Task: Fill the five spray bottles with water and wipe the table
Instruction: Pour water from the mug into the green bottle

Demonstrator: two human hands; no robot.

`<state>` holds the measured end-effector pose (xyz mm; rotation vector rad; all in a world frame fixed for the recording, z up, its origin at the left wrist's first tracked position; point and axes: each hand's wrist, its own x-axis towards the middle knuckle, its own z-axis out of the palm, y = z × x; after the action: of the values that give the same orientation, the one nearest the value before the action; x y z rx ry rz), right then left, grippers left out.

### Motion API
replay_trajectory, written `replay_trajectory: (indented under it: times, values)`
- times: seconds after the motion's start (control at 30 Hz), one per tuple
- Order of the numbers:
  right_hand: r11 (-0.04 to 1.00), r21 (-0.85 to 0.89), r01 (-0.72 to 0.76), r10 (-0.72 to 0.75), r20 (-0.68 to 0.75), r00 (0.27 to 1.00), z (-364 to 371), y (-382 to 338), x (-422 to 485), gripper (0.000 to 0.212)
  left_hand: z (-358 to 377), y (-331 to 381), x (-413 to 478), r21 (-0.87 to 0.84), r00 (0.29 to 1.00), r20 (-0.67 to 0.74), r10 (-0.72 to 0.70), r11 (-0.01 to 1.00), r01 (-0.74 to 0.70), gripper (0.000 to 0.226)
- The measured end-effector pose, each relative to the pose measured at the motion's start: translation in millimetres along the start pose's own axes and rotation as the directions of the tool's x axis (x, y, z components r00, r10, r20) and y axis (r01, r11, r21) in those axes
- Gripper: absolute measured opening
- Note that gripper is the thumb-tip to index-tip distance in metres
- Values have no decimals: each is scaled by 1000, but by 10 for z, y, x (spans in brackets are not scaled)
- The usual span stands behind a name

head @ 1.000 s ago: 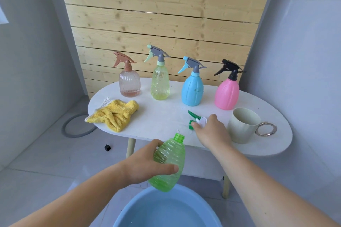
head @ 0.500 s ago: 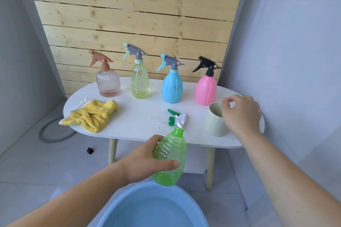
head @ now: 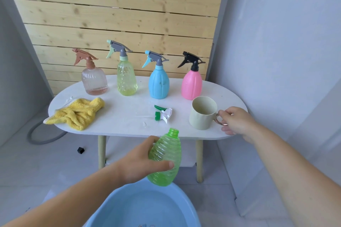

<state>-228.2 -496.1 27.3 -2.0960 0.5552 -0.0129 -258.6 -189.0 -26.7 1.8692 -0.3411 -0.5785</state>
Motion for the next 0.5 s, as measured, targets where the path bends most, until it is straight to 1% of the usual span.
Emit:
replay_trajectory:
  times: [0.07,0.13,0.27,0.4,0.5]
  values:
    - [1000,11,9,-10,64,998,-5,-17,-69,35,2,-30,-66,-23,1000,-16,10,1000,-11,75]
    - [997,73,20,-28,99,995,18,-63,-189,37,-1,-48,-146,-37,999,-36,24,999,-25,75]
    - [983,182,21,-53,176,983,201,-176,-599,31,-62,-106,-346,-38,996,-69,53,998,-55,73]
    - [940,321,-115,-6,350,937,491,-123,-978,33,-137,-351,-606,18,992,-101,71,997,-69,73]
    - [934,309,-179,25,444,896,771,66,-1113,33,-200,-620,-806,89,995,-102,22,996,-13,71]
